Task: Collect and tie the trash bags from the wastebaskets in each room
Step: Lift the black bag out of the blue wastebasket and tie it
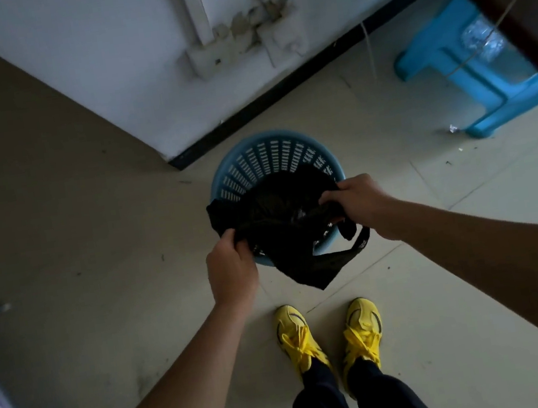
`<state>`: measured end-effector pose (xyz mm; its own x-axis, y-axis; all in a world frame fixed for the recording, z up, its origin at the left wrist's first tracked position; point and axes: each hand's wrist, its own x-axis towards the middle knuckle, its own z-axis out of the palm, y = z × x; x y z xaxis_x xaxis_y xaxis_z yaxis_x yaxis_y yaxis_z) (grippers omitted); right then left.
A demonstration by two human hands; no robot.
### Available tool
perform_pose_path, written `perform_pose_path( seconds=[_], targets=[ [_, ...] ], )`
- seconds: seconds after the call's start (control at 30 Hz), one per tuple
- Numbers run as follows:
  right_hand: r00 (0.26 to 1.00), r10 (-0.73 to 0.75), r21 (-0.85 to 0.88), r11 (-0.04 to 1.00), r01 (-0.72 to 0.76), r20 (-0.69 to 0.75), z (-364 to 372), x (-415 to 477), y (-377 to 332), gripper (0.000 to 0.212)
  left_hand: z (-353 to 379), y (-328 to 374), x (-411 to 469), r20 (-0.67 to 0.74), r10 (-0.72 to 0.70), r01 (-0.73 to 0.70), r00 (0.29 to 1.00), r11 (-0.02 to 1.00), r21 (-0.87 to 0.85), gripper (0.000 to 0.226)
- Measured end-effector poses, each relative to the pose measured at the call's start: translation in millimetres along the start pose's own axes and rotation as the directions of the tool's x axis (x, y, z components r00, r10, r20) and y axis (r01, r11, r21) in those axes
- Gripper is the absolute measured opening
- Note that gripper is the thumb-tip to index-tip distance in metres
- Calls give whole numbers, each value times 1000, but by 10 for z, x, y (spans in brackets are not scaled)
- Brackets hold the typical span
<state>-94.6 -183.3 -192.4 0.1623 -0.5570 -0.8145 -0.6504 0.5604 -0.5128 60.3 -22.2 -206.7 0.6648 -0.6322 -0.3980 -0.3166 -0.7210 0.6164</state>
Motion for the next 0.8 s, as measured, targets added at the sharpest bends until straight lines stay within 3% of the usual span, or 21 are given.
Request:
perform_pose_path(
  seconds=[0.17, 0.3, 0.5, 0.8],
  targets=[
    [995, -96, 88, 991, 97, -14, -265, -612, -377, 14, -393, 369, -157, -95, -2, 0, 995, 1000, -13, 24],
    [998, -63, 172, 983, 65, -19, -518, -1181, -536, 13, -705, 597, -520, -137, -43, 38, 990, 998, -44, 26],
    [1000, -7, 331, 944, 5, 4, -781, -2023, -391, 19, -914, 820, -1217, -78, -90, 80, 993, 990, -118, 28],
    [964, -42, 391, 909, 146, -263, -835, -2860, 791, 18, -528, 371, -2184, 176, 56, -41, 983, 995, -86, 36]
  ],
)
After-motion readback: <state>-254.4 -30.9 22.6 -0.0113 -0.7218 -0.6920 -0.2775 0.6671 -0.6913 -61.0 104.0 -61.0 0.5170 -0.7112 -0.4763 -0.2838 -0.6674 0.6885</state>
